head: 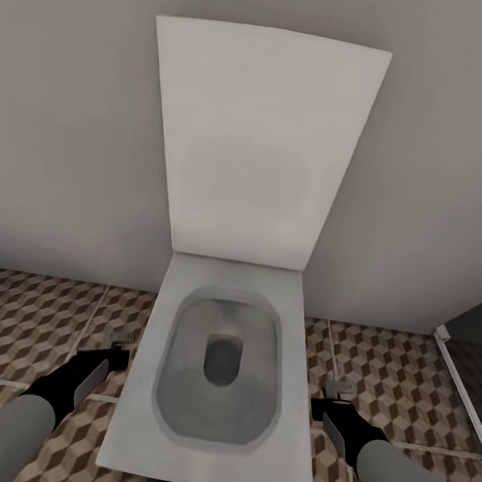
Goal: Take the four mousetraps from the cabinet in the bathroom and place them on the bathroom floor. Make sure all four end up on the same floor surface, and ensure that at least two of them are either under or directly next to the same bathroom sink.
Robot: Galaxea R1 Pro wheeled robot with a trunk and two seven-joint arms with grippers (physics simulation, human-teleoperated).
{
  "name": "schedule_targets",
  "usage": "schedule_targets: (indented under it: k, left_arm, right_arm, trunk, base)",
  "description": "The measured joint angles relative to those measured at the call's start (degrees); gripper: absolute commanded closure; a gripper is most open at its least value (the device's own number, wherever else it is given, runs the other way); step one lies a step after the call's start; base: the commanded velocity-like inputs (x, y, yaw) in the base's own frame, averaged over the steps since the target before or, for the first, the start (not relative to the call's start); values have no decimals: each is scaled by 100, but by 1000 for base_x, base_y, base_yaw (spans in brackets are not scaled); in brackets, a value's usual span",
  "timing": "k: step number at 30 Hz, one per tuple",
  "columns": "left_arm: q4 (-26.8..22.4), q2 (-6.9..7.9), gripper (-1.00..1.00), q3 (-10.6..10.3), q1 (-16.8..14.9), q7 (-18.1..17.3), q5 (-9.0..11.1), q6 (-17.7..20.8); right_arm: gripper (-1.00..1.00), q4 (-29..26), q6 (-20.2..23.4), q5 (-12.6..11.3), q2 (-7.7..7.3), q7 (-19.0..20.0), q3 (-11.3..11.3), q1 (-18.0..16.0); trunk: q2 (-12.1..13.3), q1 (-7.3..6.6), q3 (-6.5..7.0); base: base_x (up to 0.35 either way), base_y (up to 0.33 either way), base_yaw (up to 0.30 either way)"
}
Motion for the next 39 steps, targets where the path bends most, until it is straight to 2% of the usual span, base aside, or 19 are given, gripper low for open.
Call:
schedule_targets:
  k: [23,34,39]
  left_arm:
    - [-58,0,100,0,0,2,0,-3]
    - [-67,0,100,0,0,15,-1,-120]
    - [-67,0,100,6,0,14,0,-130]
  right_arm:
    - [100,12,2,0,0,9,3,0]
    - [100,12,2,1,0,9,3,0]
    - [100,12,2,0,2,9,3,0]
  trunk:
    - [-31,59,-510]
    - [-31,59,-511]
    - [-38,72,-621]
  base:
    - [0,0,0]
    - [0,0,0]
    - [0,0,0]
